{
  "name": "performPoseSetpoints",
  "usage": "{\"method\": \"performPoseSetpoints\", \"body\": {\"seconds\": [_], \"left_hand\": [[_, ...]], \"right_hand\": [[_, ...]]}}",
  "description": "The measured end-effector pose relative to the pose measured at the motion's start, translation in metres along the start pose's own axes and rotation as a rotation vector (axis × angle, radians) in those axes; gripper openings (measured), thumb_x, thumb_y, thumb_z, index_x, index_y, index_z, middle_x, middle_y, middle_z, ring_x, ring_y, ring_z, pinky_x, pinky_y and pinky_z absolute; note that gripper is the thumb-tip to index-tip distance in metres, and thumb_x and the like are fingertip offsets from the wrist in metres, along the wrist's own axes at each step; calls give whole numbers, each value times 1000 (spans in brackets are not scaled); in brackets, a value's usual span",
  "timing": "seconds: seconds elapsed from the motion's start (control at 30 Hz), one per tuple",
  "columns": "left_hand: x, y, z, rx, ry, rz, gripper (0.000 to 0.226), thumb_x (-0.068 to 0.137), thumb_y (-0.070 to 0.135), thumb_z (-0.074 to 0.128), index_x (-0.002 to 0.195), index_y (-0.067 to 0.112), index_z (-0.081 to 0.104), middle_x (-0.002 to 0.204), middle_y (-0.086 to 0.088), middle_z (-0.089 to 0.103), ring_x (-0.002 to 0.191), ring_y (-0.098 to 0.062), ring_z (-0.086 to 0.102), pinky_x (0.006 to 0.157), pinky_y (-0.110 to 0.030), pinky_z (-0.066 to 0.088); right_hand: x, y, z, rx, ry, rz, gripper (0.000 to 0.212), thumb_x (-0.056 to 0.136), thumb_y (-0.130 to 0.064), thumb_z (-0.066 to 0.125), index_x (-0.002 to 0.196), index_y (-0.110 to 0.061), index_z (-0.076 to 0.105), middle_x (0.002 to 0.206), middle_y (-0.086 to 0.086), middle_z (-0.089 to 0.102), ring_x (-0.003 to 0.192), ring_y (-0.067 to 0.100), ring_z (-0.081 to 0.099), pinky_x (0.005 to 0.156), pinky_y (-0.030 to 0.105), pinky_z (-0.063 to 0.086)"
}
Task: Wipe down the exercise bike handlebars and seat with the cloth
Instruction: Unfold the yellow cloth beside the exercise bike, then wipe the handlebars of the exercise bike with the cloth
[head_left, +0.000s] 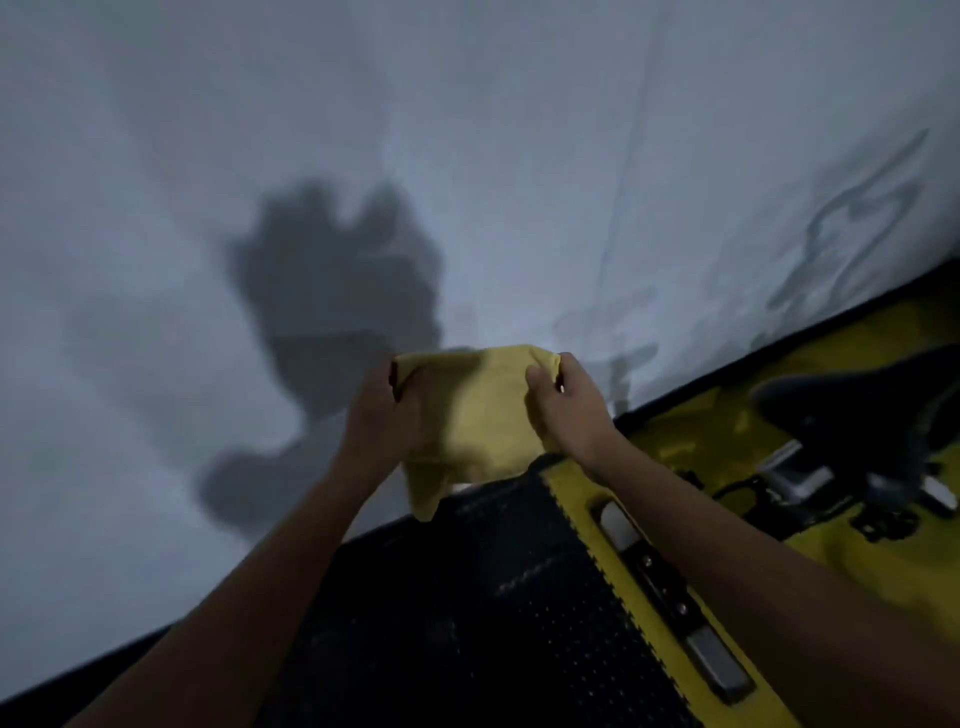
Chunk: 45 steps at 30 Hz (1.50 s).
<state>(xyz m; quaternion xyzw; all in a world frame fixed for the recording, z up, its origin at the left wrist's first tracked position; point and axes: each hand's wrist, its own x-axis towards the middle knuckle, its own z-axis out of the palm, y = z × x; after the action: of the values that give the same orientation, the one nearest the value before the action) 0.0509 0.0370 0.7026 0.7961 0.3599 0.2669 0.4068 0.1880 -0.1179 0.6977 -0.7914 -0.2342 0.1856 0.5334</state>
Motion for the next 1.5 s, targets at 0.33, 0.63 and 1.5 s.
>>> {"method": "performPoseSetpoints", "body": {"seconds": [0.33,0.63,1.5], "left_hand": [[30,232,-88,-128,109,287,21,95,27,65,97,7,62,91,-12,68,78,-23,60,72,-41,50],[16,342,-71,-227,69,377,32,96,31,63,84,6,46,75,-1,47,71,-15,42,66,-34,38],[-16,534,180,-786,-616,52,29,102,-3,39,116,7,62,103,-17,73,89,-23,76,73,-29,61]], "right_hand": [[2,-188,-129,199,201,-189,14,101,-35,56,105,-22,55,95,-9,60,84,6,55,69,28,47],[-12,-224,-204,284,285,-214,25,99,-25,57,123,-22,51,104,-10,57,94,10,56,76,27,47],[-3,-160,-468,492,-40,-60,46,97,-41,61,130,-10,61,129,21,64,116,34,64,106,53,47]]}}
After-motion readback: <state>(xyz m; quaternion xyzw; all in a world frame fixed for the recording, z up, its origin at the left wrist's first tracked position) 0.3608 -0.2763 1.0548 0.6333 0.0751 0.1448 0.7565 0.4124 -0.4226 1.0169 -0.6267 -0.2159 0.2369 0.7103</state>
